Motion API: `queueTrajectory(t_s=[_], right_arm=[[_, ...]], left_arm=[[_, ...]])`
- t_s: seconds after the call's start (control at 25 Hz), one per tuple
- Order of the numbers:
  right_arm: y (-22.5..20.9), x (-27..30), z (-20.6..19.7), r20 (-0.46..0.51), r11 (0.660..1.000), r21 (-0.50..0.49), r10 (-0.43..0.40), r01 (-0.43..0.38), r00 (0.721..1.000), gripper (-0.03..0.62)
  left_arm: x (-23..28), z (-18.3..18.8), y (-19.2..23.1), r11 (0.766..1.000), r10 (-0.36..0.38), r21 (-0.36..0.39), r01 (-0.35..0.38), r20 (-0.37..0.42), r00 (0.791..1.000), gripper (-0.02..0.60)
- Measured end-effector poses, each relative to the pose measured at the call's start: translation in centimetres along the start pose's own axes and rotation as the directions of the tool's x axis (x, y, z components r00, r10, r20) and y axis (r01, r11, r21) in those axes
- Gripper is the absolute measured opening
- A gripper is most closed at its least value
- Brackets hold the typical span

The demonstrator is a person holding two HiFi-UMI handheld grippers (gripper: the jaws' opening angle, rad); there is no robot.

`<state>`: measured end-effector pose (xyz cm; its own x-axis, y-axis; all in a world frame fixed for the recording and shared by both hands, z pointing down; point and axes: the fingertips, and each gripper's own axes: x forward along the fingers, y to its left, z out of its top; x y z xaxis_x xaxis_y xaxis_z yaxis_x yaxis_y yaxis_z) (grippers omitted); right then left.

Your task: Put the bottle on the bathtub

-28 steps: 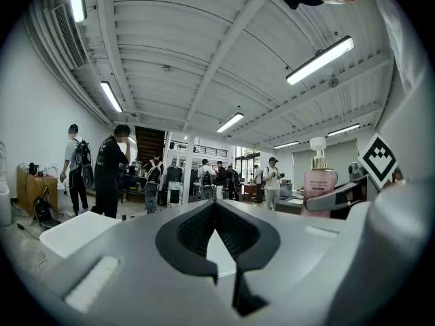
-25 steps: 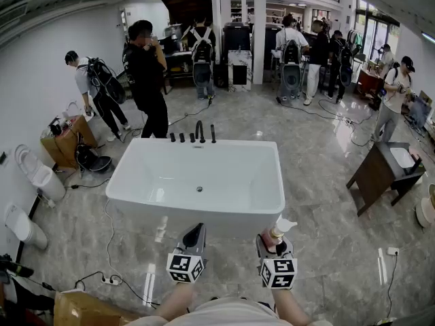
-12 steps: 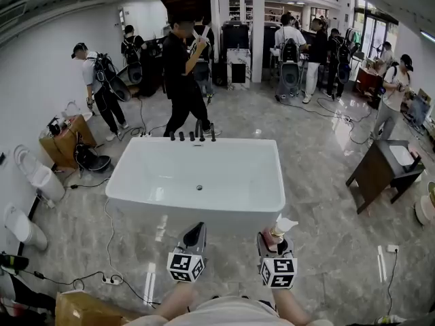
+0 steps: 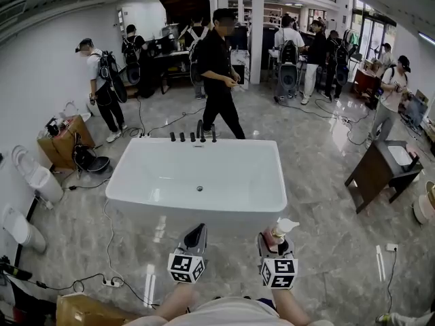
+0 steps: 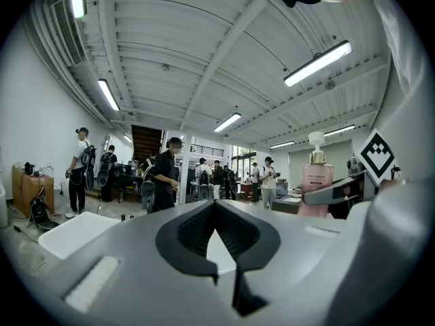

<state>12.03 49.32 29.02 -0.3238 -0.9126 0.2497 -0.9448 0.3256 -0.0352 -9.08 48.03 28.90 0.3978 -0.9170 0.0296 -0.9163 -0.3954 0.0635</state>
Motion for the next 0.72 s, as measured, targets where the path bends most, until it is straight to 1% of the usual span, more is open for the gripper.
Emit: queueTrajectory(t_s=[0.4,0.72], right_arm=[[2.9,0.4,-0.8,0.006,0.999,0.011,-0.036,0.036,0.999,0.218],[2.4,1.4,-0.7,-0.008,0.999,0.011,-0.053,0.053,0.999,0.218]], left_arm=[[-1.3,-0.9,2.6,0.999,-0.04,0.003,0.04,0.0,0.999,0.008],[-0.3,-0.6,3.4,0.999,-0.044,-0.002,0.044,0.009,0.999,0.008]])
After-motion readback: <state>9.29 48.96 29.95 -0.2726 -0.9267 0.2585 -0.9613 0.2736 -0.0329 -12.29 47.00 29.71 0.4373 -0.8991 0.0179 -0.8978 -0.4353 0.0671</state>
